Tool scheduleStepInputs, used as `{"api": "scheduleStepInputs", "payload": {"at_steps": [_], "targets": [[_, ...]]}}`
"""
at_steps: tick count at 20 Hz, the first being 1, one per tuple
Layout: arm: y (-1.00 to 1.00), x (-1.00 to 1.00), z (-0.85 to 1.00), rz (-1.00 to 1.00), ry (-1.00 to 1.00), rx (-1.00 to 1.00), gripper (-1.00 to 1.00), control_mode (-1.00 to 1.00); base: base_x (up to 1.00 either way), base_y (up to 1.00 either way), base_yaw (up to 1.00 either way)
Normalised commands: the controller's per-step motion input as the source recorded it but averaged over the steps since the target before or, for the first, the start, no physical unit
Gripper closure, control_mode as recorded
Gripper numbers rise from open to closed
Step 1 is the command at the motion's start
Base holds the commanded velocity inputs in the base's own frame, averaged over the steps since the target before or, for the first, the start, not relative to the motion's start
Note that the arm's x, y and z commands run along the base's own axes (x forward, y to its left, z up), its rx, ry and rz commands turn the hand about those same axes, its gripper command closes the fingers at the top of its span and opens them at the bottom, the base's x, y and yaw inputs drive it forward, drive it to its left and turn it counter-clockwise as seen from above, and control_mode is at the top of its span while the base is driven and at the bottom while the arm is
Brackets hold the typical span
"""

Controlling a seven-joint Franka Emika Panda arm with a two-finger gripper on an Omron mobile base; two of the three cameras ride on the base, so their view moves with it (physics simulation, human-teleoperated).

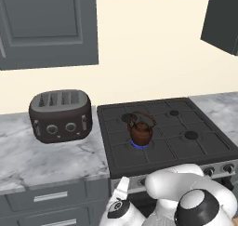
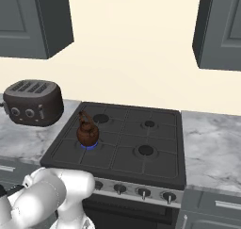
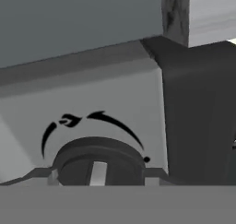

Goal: Turn off the front left burner of the stove.

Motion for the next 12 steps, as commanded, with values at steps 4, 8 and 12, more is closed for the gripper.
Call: {"api": "scheduleStepInputs", "payload": {"at_steps": [4,8,12], "targets": [[0.0,-0.19,0.0,-0.23,-0.17,0.34,1.0,-1.0,0.0,0.0,0.0],[0.0,-0.12,0.0,-0.21,-0.2,0.37,1.0,-1.0,0.0,0.0,0.0],[0.0,-0.16,0.0,-0.19,-0.3,0.36,1.0,-1.0,0.0,0.0,0.0]]}}
